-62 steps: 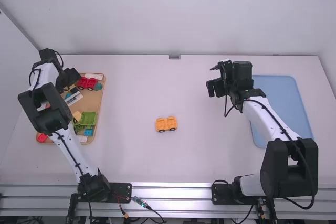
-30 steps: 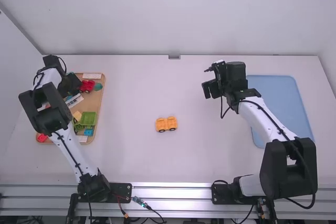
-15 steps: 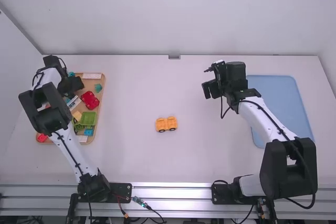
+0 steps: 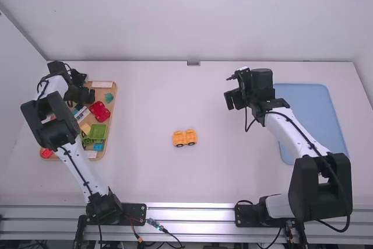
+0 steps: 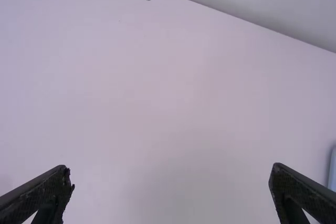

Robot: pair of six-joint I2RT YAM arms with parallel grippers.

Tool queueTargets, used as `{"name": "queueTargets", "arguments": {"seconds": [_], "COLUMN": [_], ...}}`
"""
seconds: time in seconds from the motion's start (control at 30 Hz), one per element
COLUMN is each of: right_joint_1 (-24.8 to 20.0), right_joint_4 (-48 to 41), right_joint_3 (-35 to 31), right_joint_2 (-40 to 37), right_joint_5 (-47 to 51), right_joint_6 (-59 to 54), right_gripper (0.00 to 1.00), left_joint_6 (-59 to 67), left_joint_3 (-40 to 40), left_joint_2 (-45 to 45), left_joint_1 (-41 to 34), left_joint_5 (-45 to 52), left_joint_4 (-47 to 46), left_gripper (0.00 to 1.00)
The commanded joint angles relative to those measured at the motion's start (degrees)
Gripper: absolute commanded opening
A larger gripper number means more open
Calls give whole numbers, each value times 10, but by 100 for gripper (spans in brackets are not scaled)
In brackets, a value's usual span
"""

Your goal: Assemble lego blocks to make yellow taxi

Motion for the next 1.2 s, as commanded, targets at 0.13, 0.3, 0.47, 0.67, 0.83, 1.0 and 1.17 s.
{"name": "queueTargets", "arguments": {"seconds": [0.13, 0.3, 0.47, 0.67, 0.83, 1.0, 1.17], "right_joint_1": [8, 8, 8, 8, 8, 8, 8], "right_joint_4": [2, 2, 2, 2, 1, 2, 2], "right_joint_3": [14, 14, 14, 14, 14, 14, 14], "right_joint_2": [4, 4, 4, 4, 5, 4, 4], "right_joint_5": [3, 3, 3, 3, 3, 3, 3], "right_joint_6": [-2, -2, -2, -2, -2, -2, -2], "right_gripper": [99, 99, 99, 99, 99, 99, 99], "left_joint_6": [80, 99, 113, 113, 113, 113, 113], "left_joint_3": [-9, -9, -10, -10, -10, -10, -10], "left_joint_2": [-17, -17, -17, -17, -17, -17, -17], "left_joint_1": [3, 2, 3, 3, 3, 3, 3], "left_joint_5": [-14, -17, -20, -21, -51, -57, -45], "left_joint_4": [-3, -7, -26, -40, -42, -40, -39], "left_gripper": [81, 68, 62, 56, 55, 50, 35]}}
